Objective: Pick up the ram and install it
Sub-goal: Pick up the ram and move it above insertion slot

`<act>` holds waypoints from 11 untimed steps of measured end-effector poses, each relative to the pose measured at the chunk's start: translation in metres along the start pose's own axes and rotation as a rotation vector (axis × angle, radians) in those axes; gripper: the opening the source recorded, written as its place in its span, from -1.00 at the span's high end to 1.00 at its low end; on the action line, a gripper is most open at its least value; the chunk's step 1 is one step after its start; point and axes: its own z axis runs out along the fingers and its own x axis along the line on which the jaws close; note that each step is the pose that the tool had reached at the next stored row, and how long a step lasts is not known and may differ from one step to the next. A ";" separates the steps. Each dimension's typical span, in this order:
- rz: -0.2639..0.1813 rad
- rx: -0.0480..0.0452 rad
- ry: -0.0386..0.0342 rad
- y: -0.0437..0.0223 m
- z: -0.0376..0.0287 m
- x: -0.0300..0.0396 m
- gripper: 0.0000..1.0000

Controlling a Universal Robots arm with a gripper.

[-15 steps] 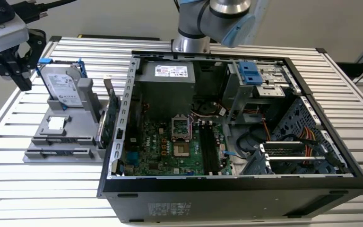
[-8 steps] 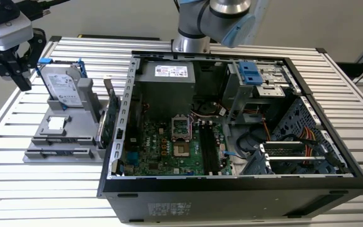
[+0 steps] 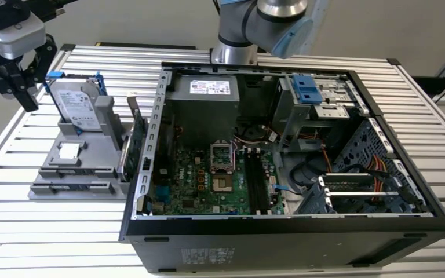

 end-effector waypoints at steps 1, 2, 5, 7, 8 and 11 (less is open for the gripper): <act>-0.010 -0.0001 0.0005 0.0000 0.0000 0.0000 1.00; -0.020 -0.0004 0.0010 0.0000 0.0000 0.0000 1.00; -0.049 -0.0009 0.0024 0.0000 0.0000 0.0000 1.00; -0.070 -0.0012 0.0035 0.0000 0.0000 0.0000 1.00; -0.079 -0.0014 0.0039 0.0000 0.0000 0.0000 1.00; -0.109 -0.0019 0.0054 0.0000 0.0000 0.0000 1.00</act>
